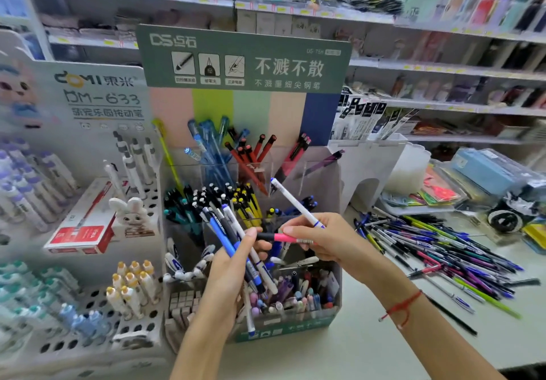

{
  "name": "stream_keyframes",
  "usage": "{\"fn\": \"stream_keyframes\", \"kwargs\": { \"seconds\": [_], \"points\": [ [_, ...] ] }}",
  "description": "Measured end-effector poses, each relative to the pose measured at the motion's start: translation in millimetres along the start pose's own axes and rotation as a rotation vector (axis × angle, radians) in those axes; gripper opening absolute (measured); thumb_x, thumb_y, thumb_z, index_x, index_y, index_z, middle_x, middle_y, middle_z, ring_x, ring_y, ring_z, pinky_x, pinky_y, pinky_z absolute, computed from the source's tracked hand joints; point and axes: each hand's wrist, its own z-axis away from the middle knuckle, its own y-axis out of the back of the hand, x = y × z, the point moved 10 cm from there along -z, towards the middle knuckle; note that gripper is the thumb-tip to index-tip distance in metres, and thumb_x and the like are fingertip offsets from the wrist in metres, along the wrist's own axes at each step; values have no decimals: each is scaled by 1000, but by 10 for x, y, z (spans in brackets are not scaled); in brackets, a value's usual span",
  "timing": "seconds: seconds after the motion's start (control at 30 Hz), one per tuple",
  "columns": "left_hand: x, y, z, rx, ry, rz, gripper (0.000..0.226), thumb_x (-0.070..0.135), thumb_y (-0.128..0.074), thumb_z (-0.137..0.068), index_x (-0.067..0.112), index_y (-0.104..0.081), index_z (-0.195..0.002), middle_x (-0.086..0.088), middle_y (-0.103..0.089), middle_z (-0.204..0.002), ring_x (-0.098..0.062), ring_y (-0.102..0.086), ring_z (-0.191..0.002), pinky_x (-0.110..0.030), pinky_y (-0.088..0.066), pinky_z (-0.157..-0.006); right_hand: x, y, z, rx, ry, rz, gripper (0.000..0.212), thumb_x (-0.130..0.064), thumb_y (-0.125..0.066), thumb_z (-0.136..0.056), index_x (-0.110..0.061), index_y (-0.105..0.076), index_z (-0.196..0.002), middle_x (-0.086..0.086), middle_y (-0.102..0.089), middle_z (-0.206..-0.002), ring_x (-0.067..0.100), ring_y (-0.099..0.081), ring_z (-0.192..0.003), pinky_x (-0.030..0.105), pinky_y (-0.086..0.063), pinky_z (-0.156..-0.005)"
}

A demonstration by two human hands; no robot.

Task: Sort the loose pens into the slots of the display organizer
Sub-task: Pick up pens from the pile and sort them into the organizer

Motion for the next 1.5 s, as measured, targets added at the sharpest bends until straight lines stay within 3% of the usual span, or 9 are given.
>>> {"fn": "stream_keyframes", "kwargs": {
  "seconds": [0.2,0.47,0.6,0.7,0.87,1.07,1.23,1.4,1.5],
  "points": [
    [117,42,-76,117,-34,95,28,34,-54,-95,12,-70,-87,7,-73,-75,-6,-65,-75,-18,-47,-61,-239,-13,34,-53,124,-220,28,-25,-64,-84,-11,-68,-108,7,-66,-83,2,-23,-34,14,-18,-37],
    [117,65,-84,42,40,272,20,27,-50,-97,13,-64,-103,3,-76,-92,-4,-71,-82,-20,-54,-61,-824,1029,-95,752,449,-96,24,-32,-62,-92,-24,-63,-70,-14,-57,-57,-1,-46,-53,14,-39,-56],
    [117,214,-56,68,42,273,20,28,-51,-96,17,-64,-85,4,-76,-94,-4,-71,-85,-25,-47,-69,-933,1092,-436,762,427,82,33,-34,-68,-88,-17,-58,-61,-5,-55,-56,11,-53,-56,31,-44,-58],
    [133,271,-1,80,36,286,25,28,-52,-95,18,-68,-79,3,-75,-96,-7,-69,-90,-28,-47,-75,-936,960,-680,697,349,257,45,-35,-75,-82,-17,-44,-54,-5,-43,-46,18,-48,-48,26,-33,-44],
    [179,283,55,73,22,282,40,29,-53,-94,22,-76,-62,3,-75,-97,-8,-68,-95,-30,-46,-83,-1030,862,-595,879,470,522,37,-31,-79,-78,-14,-57,-101,-5,-55,-71,18,-55,-64,26,-39,-56],
    [179,210,79,19,24,287,28,25,-53,-94,18,-74,-78,-2,-75,-101,-10,-70,-94,-36,-44,-98,-1130,635,-576,845,605,822,28,-26,-64,-91,-16,-63,-117,8,-69,-95,29,-63,-82,30,-41,-62],
    [110,159,74,6,47,371,23,21,-52,-94,12,-72,-88,-5,-73,-105,-14,-71,-95,-32,-48,-88,-1094,586,-685,713,537,943,37,-20,-55,-95,-22,-56,-132,14,-69,-101,36,-62,-92,37,-45,-70],
    [13,142,76,-9,76,550,24,20,-48,-97,9,-62,-114,-8,-72,-110,-18,-69,-101,-30,-49,-85,-1144,533,-299,696,627,666,34,-36,-59,-93,-20,-56,-123,-8,-58,-69,5,-52,-56,21,-36,-49],
    [-94,147,60,6,123,641,24,18,-46,-99,9,-62,-115,-10,-71,-113,-20,-67,-106,-31,-48,-88,-852,94,-109,390,504,449,28,-40,-45,-98,-14,-52,-92,-7,-50,-60,3,-39,-41,19,-31,-42]
  ]
}}
